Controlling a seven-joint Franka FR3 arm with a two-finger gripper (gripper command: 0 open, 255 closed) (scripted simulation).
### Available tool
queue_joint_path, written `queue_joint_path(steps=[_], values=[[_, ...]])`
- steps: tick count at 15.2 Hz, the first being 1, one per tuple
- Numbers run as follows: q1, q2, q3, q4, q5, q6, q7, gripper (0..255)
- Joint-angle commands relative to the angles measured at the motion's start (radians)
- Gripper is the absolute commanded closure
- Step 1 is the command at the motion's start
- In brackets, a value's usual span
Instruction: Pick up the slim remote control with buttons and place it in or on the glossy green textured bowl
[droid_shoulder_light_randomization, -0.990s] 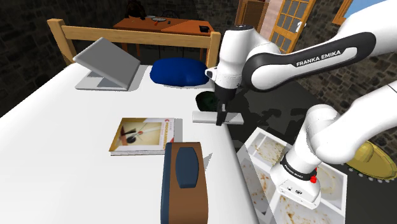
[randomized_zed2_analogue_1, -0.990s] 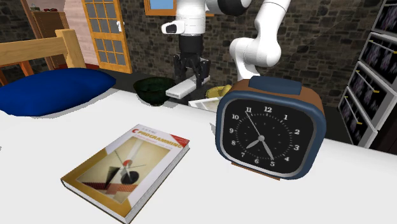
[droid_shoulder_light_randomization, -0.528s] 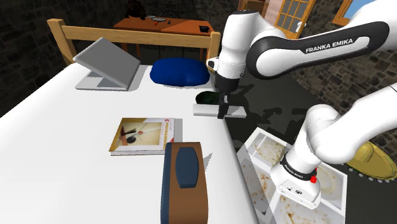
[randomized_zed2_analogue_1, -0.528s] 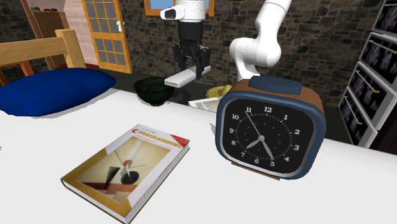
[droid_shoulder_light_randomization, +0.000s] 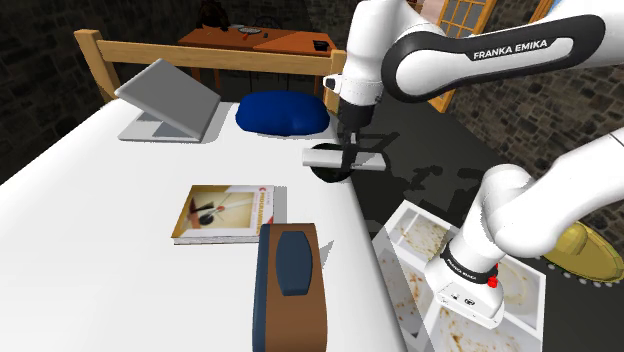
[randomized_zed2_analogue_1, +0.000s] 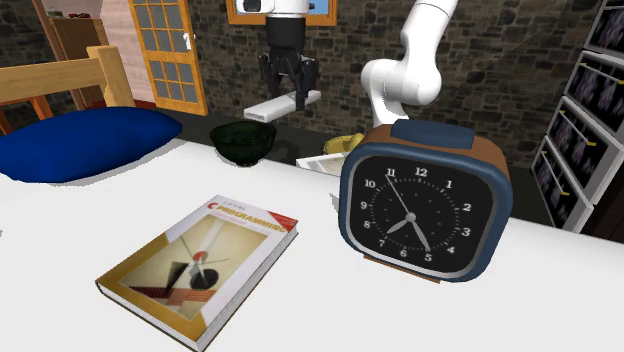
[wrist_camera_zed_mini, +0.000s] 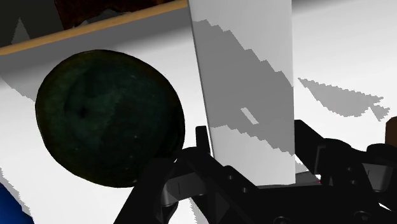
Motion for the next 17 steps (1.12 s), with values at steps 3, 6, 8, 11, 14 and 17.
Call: queue_joint_path(steps=[3, 6, 8, 11, 14, 17], values=[[-0.04, 0.075, -0.065, 0.067, -0.035, 0.009, -0.084, 255], [-0.065, 0.145, -0.11, 0.128, -0.053, 0.019, -0.145, 255], [-0.081, 0.195, -0.139, 0.174, -0.061, 0.024, -0.185, 255], [-0.089, 0.227, -0.154, 0.178, -0.064, 0.053, -0.206, 255], [-0.089, 0.236, -0.154, 0.146, -0.065, 0.094, -0.206, 255], [-0.09, 0.248, -0.155, 0.115, -0.065, 0.136, -0.205, 255]])
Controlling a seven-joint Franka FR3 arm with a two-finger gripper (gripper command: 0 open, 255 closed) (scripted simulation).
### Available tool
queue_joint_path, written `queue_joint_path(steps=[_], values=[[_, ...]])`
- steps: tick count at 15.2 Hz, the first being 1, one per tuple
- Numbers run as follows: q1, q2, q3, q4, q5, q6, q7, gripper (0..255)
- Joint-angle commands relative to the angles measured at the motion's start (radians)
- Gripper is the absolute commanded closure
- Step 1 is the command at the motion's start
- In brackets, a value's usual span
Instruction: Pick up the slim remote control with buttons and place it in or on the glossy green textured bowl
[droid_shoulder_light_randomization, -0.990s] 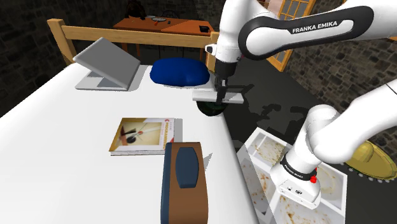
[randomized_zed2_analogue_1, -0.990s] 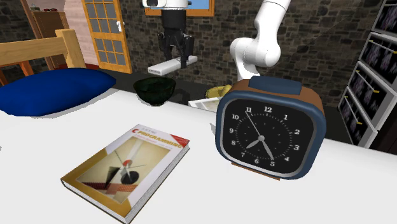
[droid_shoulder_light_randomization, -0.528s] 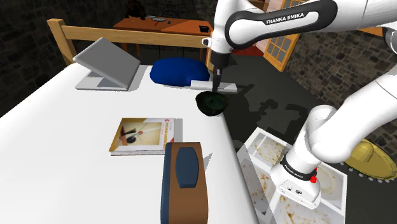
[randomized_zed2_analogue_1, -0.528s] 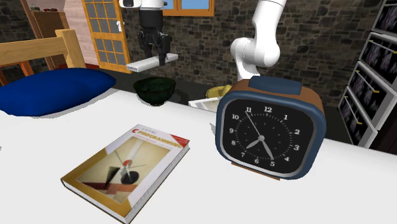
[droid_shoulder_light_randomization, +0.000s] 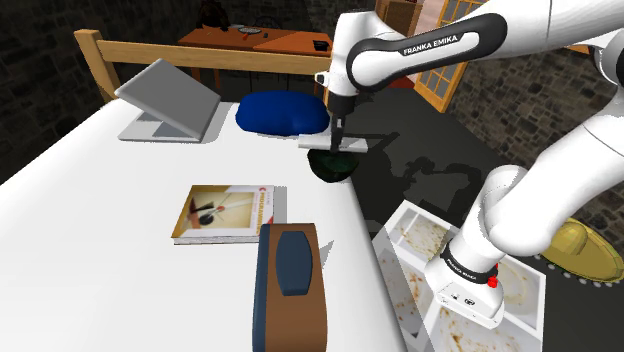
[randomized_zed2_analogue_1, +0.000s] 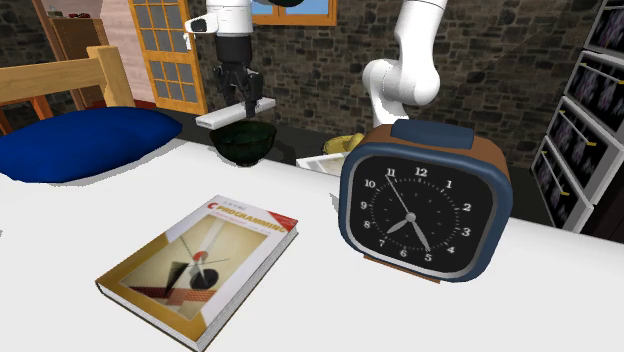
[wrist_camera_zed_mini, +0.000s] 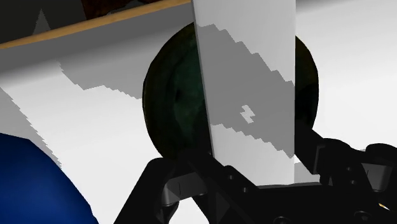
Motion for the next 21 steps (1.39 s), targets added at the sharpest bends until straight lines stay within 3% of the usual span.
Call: queue_joint_path(steps=[1, 5, 13, 14, 19, 21], values=[[-0.001, 0.009, -0.002, -0.018, 0.0, 0.028, -0.002, 255], [-0.001, 0.031, -0.003, -0.059, 0.0, 0.09, -0.001, 255], [-0.001, 0.031, -0.003, -0.059, 0.0, 0.09, -0.001, 255], [-0.001, 0.031, -0.003, -0.059, 0.0, 0.09, -0.001, 0], [-0.001, 0.031, -0.003, -0.059, 0.0, 0.09, -0.001, 0], [0.0, 0.006, -0.001, -0.014, 0.0, 0.02, -0.001, 0]])
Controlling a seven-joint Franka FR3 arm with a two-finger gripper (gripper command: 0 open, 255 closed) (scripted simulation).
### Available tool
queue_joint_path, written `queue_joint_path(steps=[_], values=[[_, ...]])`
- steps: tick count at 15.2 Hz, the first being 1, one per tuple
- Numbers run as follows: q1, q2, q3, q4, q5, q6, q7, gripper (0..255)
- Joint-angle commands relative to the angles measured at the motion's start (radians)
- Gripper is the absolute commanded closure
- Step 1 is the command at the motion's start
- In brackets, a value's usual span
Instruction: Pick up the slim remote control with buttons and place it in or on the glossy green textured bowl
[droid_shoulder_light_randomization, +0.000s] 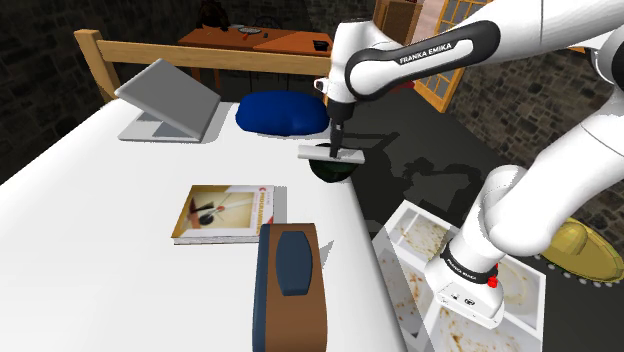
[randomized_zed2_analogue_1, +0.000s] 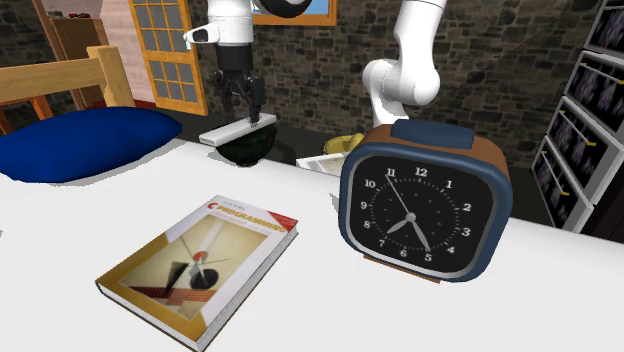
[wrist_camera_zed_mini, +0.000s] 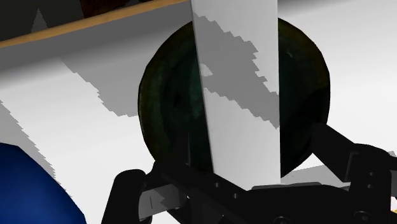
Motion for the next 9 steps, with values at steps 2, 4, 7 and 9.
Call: queue_joint_path(steps=[2, 4, 7, 9], values=[[0.0, -0.027, 0.002, 0.063, 0.0, -0.09, -0.001, 0], [0.0, -0.027, 0.002, 0.063, 0.0, -0.09, -0.001, 0], [0.0, -0.027, 0.002, 0.063, 0.0, -0.09, -0.001, 0], [0.0, -0.027, 0.002, 0.063, 0.0, -0.09, -0.001, 0]])
